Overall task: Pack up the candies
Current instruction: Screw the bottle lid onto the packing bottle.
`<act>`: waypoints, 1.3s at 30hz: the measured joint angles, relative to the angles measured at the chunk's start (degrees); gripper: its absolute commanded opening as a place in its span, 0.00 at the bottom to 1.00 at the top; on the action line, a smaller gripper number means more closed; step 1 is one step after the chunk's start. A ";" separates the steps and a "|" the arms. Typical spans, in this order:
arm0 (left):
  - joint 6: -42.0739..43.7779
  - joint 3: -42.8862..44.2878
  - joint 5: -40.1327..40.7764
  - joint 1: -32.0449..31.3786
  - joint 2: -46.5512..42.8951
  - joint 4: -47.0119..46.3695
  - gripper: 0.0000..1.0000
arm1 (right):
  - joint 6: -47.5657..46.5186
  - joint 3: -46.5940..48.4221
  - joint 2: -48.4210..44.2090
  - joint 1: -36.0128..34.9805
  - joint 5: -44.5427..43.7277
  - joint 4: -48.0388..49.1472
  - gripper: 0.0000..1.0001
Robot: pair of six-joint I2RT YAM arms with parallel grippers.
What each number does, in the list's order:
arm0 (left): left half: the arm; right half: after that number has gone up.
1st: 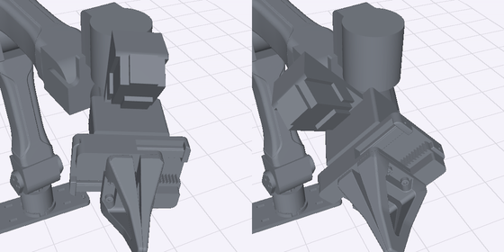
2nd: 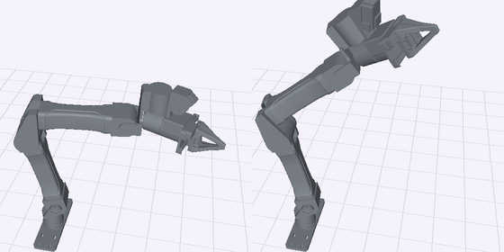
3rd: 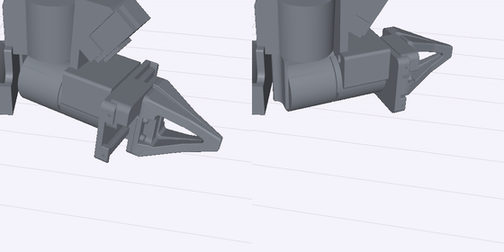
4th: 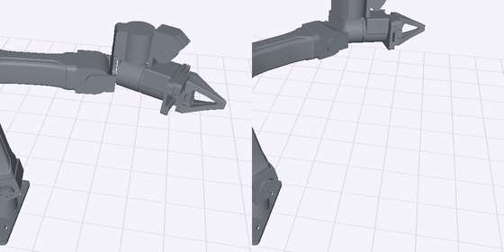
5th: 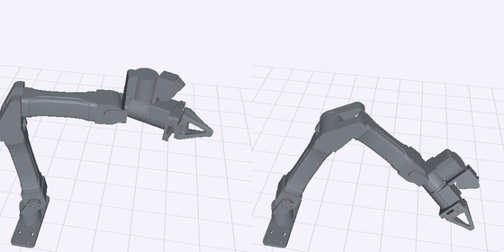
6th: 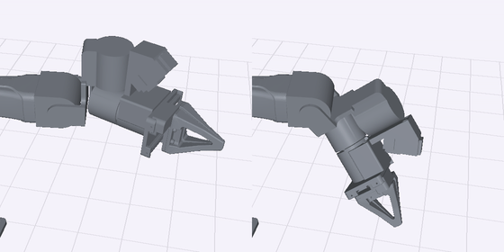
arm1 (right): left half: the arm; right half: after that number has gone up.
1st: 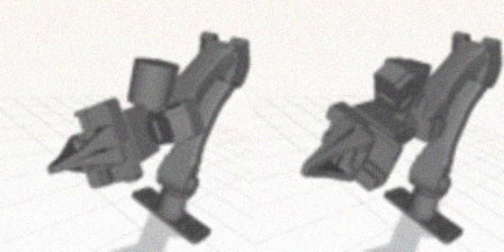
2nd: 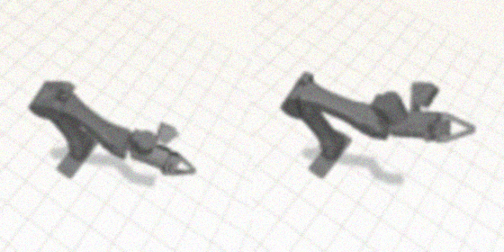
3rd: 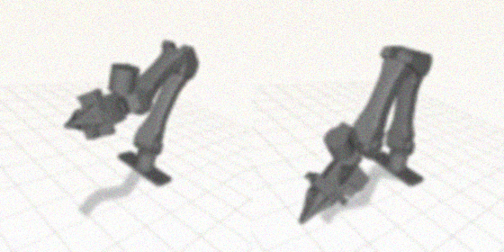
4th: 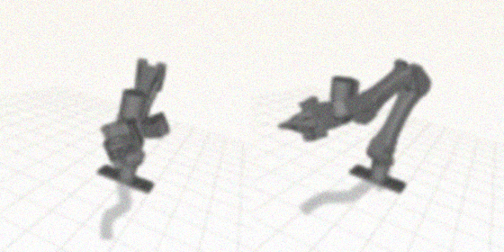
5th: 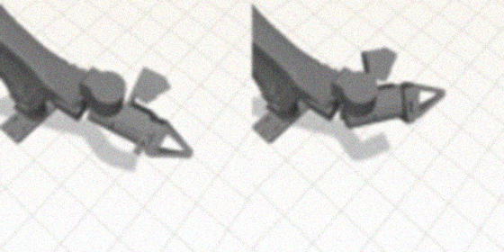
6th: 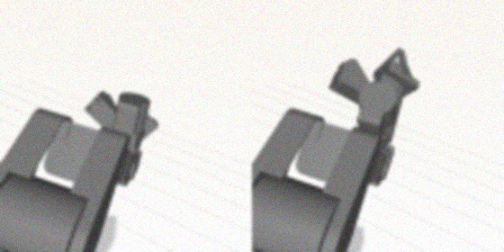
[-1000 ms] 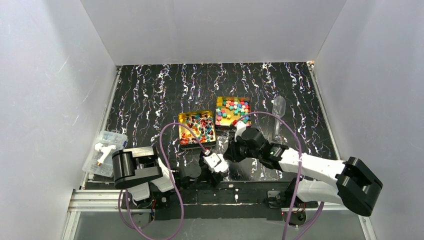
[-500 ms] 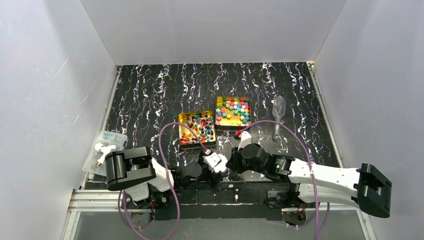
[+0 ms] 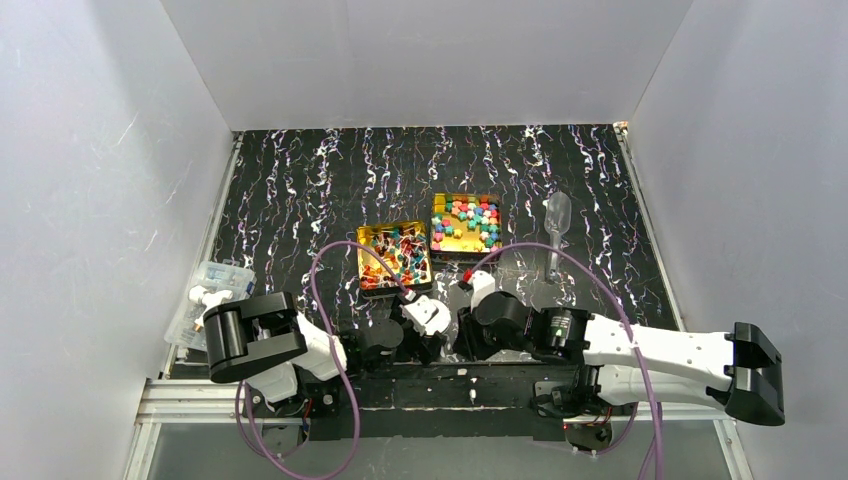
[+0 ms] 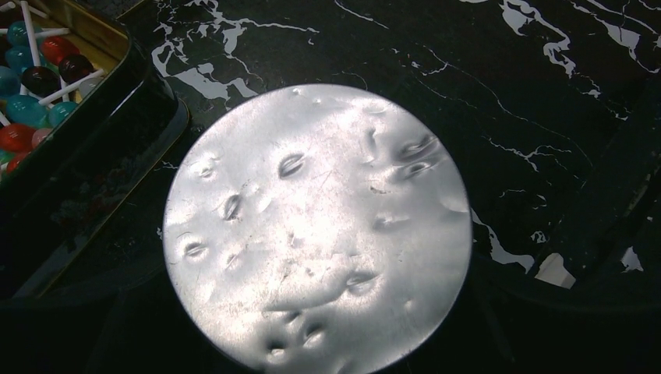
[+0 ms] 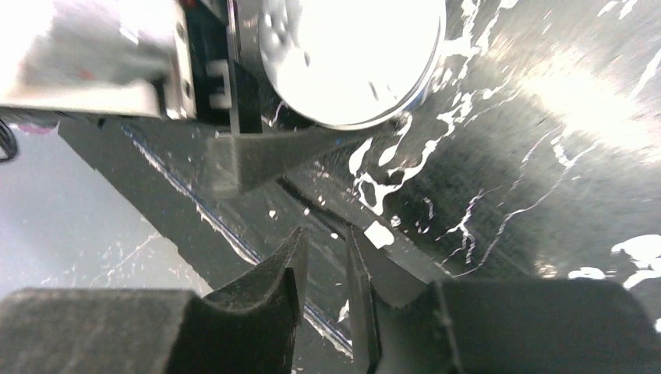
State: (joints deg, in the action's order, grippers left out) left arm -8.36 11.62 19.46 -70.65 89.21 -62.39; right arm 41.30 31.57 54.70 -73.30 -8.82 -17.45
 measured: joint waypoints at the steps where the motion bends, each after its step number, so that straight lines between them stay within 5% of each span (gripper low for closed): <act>1: 0.00 0.00 -0.09 0.00 -0.20 0.28 0.55 | -0.59 1.27 0.00 0.04 -0.96 -1.18 0.34; 10: 0.52 -0.85 -2.91 0.07 -2.49 1.90 0.54 | -9.09 11.85 5.01 7.34 -3.56 -5.01 0.35; 22: 1.84 -0.85 -7.23 0.07 -2.64 1.97 0.53 | -16.50 13.31 17.33 21.68 14.16 3.78 0.41; 39: 2.80 -0.48 -9.51 0.09 -2.01 1.53 0.53 | -18.58 12.46 23.71 25.62 25.79 12.11 0.39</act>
State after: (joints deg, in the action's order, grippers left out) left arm -5.56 11.14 9.96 -70.57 87.20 -60.86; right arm 22.72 44.03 78.41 -47.68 16.97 -5.34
